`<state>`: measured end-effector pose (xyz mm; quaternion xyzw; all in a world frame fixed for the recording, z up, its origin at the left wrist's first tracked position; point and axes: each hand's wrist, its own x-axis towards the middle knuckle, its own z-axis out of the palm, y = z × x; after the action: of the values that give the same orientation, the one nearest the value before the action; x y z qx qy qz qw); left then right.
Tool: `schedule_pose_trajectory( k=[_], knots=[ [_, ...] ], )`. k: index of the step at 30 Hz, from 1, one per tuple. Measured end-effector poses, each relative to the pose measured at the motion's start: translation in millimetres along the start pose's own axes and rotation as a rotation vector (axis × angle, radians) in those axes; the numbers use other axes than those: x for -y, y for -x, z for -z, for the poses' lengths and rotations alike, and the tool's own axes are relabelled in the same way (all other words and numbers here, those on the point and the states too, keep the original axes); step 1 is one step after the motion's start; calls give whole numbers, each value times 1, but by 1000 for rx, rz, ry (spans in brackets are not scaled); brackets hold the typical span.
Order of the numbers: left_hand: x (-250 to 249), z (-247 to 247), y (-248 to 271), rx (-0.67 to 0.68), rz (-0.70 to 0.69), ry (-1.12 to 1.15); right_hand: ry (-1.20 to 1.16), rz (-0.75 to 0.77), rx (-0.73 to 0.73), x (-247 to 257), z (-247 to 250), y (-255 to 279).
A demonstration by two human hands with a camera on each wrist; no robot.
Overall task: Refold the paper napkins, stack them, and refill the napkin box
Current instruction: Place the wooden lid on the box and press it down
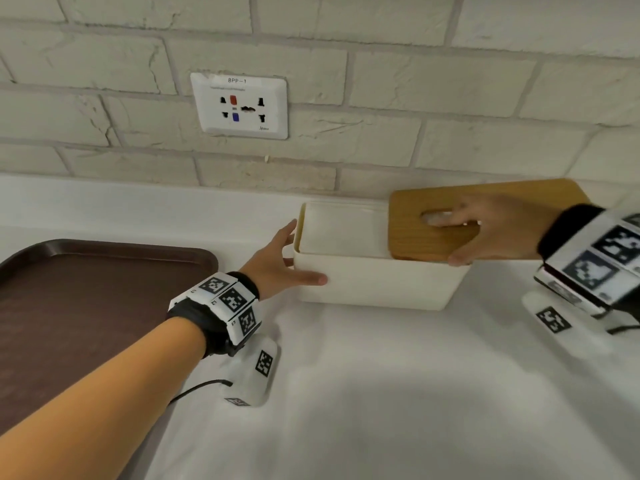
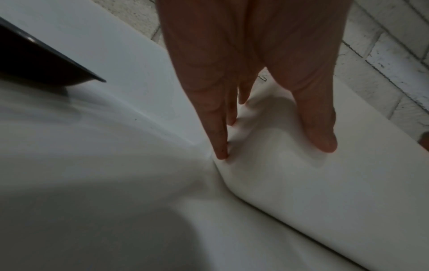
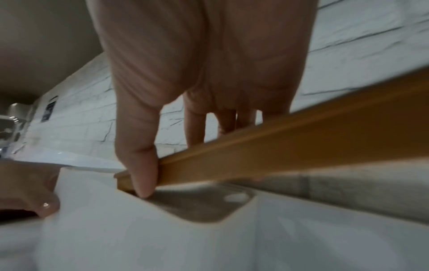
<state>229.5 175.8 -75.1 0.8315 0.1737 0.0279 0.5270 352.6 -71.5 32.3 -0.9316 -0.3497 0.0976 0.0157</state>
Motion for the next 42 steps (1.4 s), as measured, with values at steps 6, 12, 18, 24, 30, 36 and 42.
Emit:
schedule_pose_trajectory(
  k=[6,12,18,24,30,36,42],
  knots=[
    [-1,-3,-4,29,1,0,25,133,65,38,-4,-31],
    [-4,-2,-4,48,13,-31,-18,206,82,68,-13,-50],
    [-8,-4,0,34,2,-25,-73,225,101,80,-17,-53],
    [-12,-6,3,41,18,-15,-11,236,151,79,-19,-47],
    [-33,2,8,-8,8,50,-130,173,85,59,-13,-38],
    [-62,-16,1,-194,-171,-450,-338,-86,-165,-9,-27,-26],
    [-70,-44,-24,-143,-19,-850,-452,-97,-137,-31,-52,-24]
  ],
)
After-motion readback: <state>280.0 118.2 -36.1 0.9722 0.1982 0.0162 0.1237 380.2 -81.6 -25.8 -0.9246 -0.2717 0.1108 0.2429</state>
